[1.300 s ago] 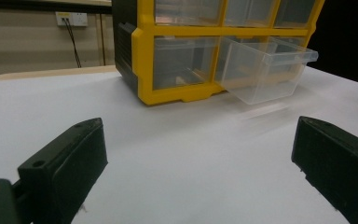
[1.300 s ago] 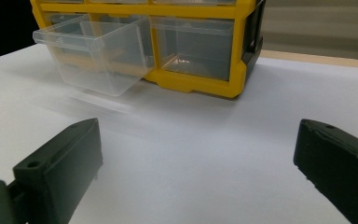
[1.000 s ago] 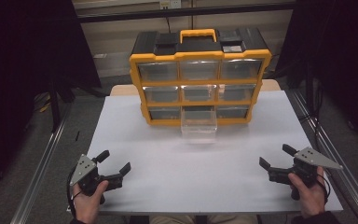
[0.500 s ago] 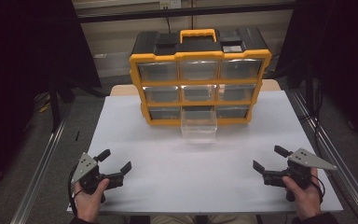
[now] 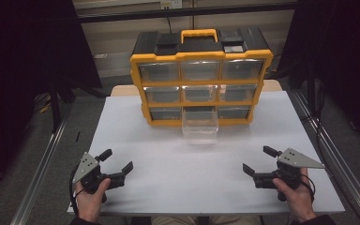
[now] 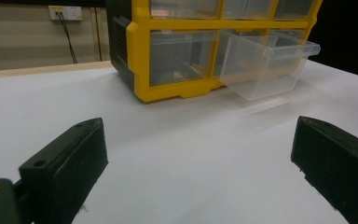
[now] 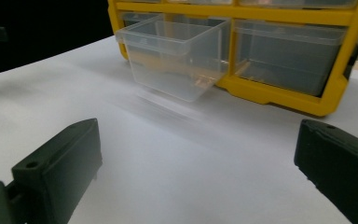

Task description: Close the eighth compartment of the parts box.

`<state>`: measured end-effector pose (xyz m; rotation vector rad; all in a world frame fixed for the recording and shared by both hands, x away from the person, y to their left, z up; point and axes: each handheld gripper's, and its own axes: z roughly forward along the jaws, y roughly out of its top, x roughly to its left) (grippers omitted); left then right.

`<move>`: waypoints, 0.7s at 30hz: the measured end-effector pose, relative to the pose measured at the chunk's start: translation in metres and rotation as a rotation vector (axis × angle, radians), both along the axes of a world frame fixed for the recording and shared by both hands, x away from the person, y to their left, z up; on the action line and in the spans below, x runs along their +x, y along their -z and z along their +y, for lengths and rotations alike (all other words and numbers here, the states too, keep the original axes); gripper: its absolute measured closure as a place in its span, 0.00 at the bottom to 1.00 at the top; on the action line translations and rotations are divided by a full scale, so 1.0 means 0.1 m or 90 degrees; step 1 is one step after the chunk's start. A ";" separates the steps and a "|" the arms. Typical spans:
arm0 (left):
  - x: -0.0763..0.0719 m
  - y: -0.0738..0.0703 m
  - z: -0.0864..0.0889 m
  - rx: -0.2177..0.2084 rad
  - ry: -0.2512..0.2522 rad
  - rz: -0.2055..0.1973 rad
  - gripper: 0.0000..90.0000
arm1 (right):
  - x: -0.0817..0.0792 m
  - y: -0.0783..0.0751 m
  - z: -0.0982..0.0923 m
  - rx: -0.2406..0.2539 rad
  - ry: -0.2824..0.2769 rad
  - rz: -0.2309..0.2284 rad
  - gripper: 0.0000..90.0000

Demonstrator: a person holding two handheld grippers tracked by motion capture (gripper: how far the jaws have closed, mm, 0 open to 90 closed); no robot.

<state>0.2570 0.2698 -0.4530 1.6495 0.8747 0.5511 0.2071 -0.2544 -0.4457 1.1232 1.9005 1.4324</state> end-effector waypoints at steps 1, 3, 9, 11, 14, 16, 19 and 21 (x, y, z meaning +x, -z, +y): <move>0.00 0.00 0.00 0.000 0.000 0.000 0.04 | 0.00 0.00 0.02 0.002 -0.006 0.001 0.00; 0.01 0.00 -0.02 0.002 0.008 -0.002 0.04 | 0.01 0.00 0.06 0.001 -0.006 0.002 0.00; 0.03 -0.01 -0.03 0.004 0.014 -0.004 0.04 | 0.07 0.00 0.18 0.002 -0.021 0.008 0.01; 0.03 0.00 -0.03 0.008 0.018 -0.002 0.04 | 0.10 0.01 0.24 0.000 -0.030 0.011 0.01; 0.02 0.00 -0.03 0.001 0.014 -0.002 0.04 | 0.14 0.00 0.31 -0.009 -0.032 0.010 0.01; 0.02 0.00 -0.02 0.000 0.014 -0.001 0.04 | 0.18 0.00 0.36 -0.013 -0.041 0.009 0.01; 0.03 0.00 -0.03 0.005 0.015 0.000 0.04 | 0.22 0.00 0.43 -0.007 -0.057 0.011 0.01; 0.03 0.00 -0.04 0.002 0.016 -0.001 0.04 | 0.25 0.00 0.47 -0.005 -0.066 0.008 0.01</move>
